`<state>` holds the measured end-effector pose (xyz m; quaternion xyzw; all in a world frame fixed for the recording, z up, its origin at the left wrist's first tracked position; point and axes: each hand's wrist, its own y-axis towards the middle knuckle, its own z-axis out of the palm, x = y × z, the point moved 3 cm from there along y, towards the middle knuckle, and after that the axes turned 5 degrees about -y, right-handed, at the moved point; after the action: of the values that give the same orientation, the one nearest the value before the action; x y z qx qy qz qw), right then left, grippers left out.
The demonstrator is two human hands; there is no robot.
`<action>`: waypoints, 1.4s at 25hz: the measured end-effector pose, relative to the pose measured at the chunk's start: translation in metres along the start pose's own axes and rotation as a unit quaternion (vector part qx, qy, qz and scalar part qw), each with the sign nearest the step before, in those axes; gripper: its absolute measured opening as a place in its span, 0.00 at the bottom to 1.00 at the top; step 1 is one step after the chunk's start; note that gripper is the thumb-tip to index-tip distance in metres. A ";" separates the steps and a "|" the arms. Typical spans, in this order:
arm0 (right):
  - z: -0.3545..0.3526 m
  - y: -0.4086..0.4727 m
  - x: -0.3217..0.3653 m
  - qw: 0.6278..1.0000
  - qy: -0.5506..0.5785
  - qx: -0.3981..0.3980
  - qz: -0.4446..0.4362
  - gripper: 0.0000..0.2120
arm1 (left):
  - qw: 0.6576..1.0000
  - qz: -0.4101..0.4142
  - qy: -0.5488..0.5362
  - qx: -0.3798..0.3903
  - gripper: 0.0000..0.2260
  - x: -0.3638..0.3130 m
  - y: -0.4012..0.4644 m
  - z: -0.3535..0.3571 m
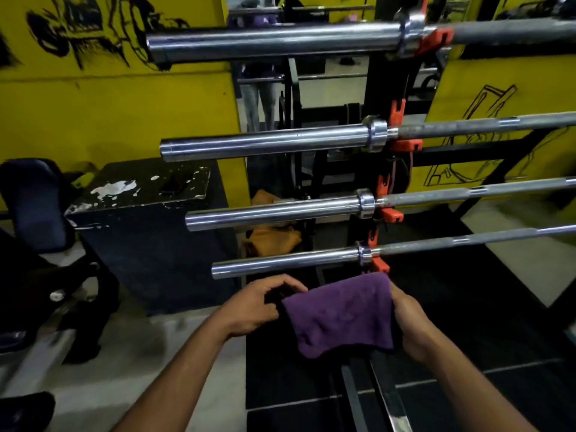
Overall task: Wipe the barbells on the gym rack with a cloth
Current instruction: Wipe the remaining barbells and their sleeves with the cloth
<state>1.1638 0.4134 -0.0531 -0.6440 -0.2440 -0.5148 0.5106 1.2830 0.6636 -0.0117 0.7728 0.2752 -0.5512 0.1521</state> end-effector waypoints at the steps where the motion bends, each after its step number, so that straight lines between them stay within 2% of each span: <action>1: 0.006 0.001 -0.012 0.998 0.041 0.002 0.050 0.23 | 1.000 -0.007 -0.029 -0.001 0.16 0.005 0.000 -0.002; 3: 0.013 0.004 -0.031 0.988 0.117 0.013 0.099 0.29 | 0.998 -0.012 -0.060 -0.017 0.13 0.016 0.005 -0.009; 6: 0.018 -0.002 -0.039 0.967 0.226 0.038 0.116 0.33 | 0.985 -0.033 -0.162 -0.046 0.07 0.041 0.020 -0.019; 8: 0.025 -0.007 -0.034 0.971 0.209 0.072 0.091 0.29 | 0.971 -0.063 -0.225 -0.047 0.08 0.049 0.033 -0.021; 10: 0.034 -0.007 -0.030 0.991 0.123 0.039 0.046 0.23 | 0.970 -0.094 -0.222 -0.022 0.11 0.058 0.046 -0.016; 12: 0.035 0.002 -0.023 0.995 0.081 -0.055 -0.016 0.18 | 0.988 -0.092 -0.123 0.009 0.13 0.060 0.061 -0.015; 14: 0.025 0.012 -0.010 0.977 0.071 -0.179 -0.091 0.12 | 0.998 -0.043 0.054 0.004 0.22 0.071 0.082 -0.030; 16: 0.014 0.025 0.003 0.950 -0.002 -0.273 -0.150 0.07 | 0.972 0.044 0.231 -0.022 0.27 0.082 0.103 -0.049; 19: 0.009 0.061 0.011 0.909 -0.160 -0.342 -0.175 0.09 | 0.927 0.065 0.368 0.033 0.31 0.106 0.123 -0.071; 21: 0.019 0.097 0.016 0.876 -0.267 -0.338 -0.217 0.11 | 0.893 0.060 0.432 0.107 0.34 0.124 0.134 -0.084; 23: 0.031 0.143 0.013 0.815 -0.400 -0.310 -0.282 0.11 | 0.862 0.048 0.470 0.184 0.36 0.140 0.144 -0.091; 25: 0.041 0.185 -0.001 0.731 -0.547 -0.270 -0.305 0.17 | 0.854 0.058 0.470 0.213 0.34 0.151 0.146 -0.091; 26: 0.043 0.203 -0.008 0.716 -0.583 -0.252 -0.289 0.18 | 0.857 0.065 0.465 0.212 0.33 0.157 0.149 -0.092; 29: 0.049 0.239 0.005 0.714 -0.617 -0.240 -0.226 0.17 | 0.867 0.078 0.453 0.191 0.31 0.165 0.153 -0.096; 32: 0.060 0.266 0.022 0.746 -0.645 -0.122 -0.116 0.28 | 0.867 0.104 0.453 0.179 0.31 0.167 0.153 -0.095; 34: 0.066 0.263 0.015 0.734 -0.664 -0.075 -0.124 0.34 | 0.869 0.116 0.448 0.175 0.31 0.166 0.152 -0.098; 35: 0.063 0.252 0.008 0.725 -0.663 -0.099 -0.161 0.32 | 0.874 0.123 0.436 0.174 0.31 0.165 0.154 -0.099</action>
<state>1.4039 0.3785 -0.1453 -0.8190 -0.5681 -0.0527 0.0618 1.4901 0.6360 -0.1420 0.9764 0.1162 -0.1739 -0.0539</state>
